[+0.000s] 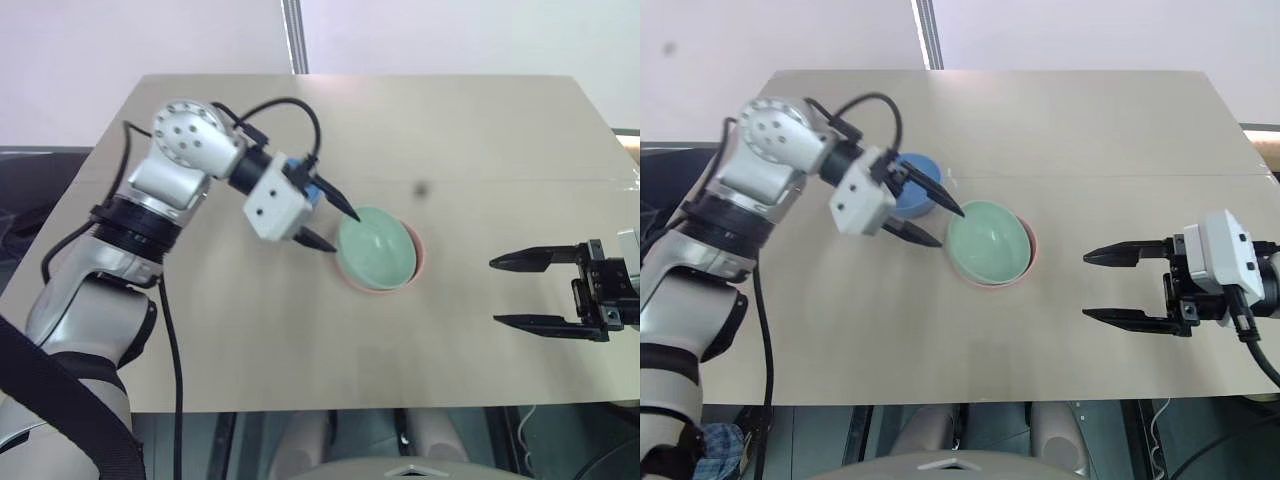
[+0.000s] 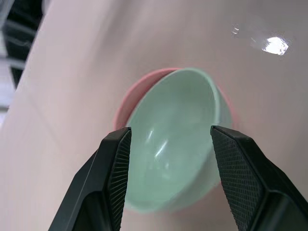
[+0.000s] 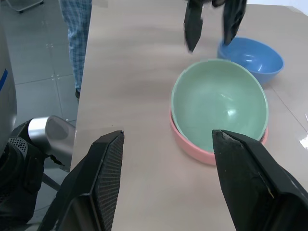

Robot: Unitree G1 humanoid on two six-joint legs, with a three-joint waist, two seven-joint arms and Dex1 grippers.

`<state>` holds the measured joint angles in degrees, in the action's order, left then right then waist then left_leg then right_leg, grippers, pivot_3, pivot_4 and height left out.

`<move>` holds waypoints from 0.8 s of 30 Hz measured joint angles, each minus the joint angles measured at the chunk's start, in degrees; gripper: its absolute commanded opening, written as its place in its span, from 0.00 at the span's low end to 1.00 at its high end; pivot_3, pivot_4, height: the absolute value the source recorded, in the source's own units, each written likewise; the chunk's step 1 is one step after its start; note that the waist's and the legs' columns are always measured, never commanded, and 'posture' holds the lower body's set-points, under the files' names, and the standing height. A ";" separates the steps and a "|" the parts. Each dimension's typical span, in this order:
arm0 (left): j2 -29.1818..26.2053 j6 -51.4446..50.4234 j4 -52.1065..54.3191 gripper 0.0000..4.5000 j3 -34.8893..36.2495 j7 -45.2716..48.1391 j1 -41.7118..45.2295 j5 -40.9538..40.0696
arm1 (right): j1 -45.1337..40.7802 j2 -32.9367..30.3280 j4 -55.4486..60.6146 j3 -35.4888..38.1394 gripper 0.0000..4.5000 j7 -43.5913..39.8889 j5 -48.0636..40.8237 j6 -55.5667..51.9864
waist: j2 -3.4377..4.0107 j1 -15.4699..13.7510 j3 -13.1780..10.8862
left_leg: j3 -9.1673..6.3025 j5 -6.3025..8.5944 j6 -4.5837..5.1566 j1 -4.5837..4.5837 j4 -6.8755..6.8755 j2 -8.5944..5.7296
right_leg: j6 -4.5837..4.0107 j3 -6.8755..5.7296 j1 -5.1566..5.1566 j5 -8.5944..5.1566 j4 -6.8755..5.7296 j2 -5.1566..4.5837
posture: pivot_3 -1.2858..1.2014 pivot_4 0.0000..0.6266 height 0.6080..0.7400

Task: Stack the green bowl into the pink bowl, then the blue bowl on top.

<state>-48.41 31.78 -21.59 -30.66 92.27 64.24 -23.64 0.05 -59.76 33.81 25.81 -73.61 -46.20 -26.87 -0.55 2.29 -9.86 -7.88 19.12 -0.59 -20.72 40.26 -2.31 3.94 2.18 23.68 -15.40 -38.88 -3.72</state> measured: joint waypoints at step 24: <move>1.71 21.55 -42.38 0.62 3.18 -15.75 2.41 39.13 | -6.07 -0.48 -2.70 -0.75 0.72 10.52 2.05 -2.75 | -0.04 -0.13 -0.02 | -0.20 0.00 0.00 -0.15 0.01 -0.22 | 0.01 -0.22 0.03 0.00 0.01 -0.20 | 0.52 0.24 1.00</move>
<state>-46.70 53.33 -63.97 -27.48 76.52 66.65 15.48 -6.02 -60.25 31.11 25.06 -63.10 -44.15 -29.62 -0.58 2.16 -9.88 -8.08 19.12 -0.60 -20.86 40.27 -2.54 3.95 1.96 23.71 -15.40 -38.87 -3.92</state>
